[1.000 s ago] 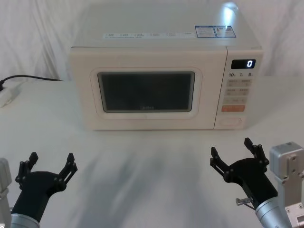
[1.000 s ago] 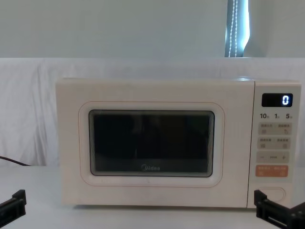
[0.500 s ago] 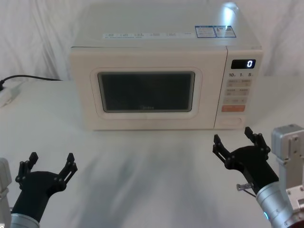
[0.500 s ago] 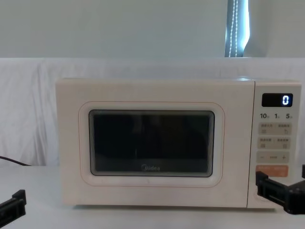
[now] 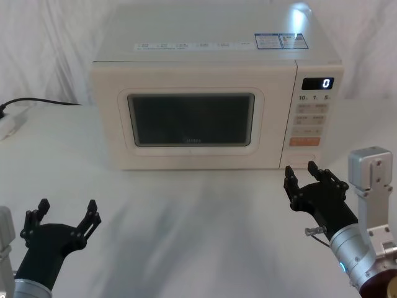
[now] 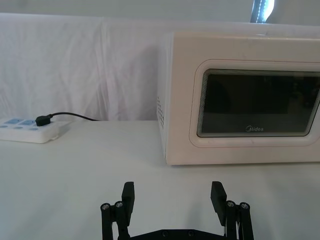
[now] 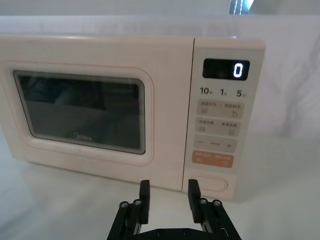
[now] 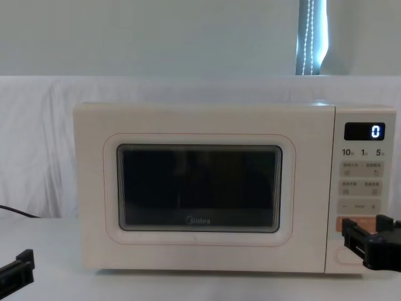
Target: Press the button to open the microwave door with one hand; close the microwave door with the other hand.
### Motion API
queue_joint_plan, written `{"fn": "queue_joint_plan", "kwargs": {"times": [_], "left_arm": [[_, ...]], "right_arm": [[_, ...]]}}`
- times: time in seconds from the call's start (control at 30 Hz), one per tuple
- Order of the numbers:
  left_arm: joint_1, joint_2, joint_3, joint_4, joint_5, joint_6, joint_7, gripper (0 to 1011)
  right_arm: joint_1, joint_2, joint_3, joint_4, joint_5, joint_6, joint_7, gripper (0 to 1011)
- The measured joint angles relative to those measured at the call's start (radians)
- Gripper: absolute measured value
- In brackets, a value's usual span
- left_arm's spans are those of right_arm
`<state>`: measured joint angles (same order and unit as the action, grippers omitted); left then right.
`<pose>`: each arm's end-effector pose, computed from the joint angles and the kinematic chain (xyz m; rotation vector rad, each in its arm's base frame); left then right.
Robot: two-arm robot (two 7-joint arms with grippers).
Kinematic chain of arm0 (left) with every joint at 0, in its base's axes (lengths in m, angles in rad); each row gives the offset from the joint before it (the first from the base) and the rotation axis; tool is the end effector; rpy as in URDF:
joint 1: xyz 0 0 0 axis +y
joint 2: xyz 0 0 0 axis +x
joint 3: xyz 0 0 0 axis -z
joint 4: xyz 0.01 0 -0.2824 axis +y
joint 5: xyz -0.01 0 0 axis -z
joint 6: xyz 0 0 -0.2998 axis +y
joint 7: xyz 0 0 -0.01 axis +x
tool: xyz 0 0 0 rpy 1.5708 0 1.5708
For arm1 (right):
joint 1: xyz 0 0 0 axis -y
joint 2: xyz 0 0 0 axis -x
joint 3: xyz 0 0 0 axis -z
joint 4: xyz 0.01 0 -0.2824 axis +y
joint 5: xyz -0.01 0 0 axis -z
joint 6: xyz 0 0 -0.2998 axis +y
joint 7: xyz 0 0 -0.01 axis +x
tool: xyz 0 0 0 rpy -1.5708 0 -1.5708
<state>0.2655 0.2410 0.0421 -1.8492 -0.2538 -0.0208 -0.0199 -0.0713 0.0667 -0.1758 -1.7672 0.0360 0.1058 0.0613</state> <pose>0.2459 0.0367 -0.2781 -0.0380 0.0140 1.4460 0.2935 0.0397 -0.2575 -0.0055 -0.0200 -1.3249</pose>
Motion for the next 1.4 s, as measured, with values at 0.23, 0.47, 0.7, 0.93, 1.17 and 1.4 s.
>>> {"fn": "queue_joint_plan", "kwargs": {"times": [0.23, 0.47, 0.7, 0.93, 1.17, 1.4], "left_arm": [[0.0, 0.0, 0.0, 0.0, 0.0, 0.0, 0.0, 1001], [0.0, 0.0, 0.0, 0.0, 0.0, 0.0, 0.0, 1001], [0.0, 0.0, 0.0, 0.0, 0.0, 0.0, 0.0, 1001], [0.0, 0.0, 0.0, 0.0, 0.0, 0.0, 0.0, 1001], [0.0, 0.0, 0.0, 0.0, 0.0, 0.0, 0.0, 1001], [0.0, 0.0, 0.0, 0.0, 0.0, 0.0, 0.0, 1001]], "right_arm": [[0.013, -0.012, 0.007, 0.01, -0.008, 0.032, 0.006, 305], [0.018, -0.024, 0.011, 0.011, -0.019, 0.064, 0.007, 86], [0.031, -0.039, 0.012, 0.023, -0.036, 0.093, -0.003, 0], [0.071, -0.068, 0.017, 0.063, -0.054, 0.143, -0.021, 0], [0.128, -0.105, 0.033, 0.127, -0.064, 0.17, -0.041, 0], [0.186, -0.135, 0.052, 0.204, -0.072, 0.174, -0.056, 0]]}}
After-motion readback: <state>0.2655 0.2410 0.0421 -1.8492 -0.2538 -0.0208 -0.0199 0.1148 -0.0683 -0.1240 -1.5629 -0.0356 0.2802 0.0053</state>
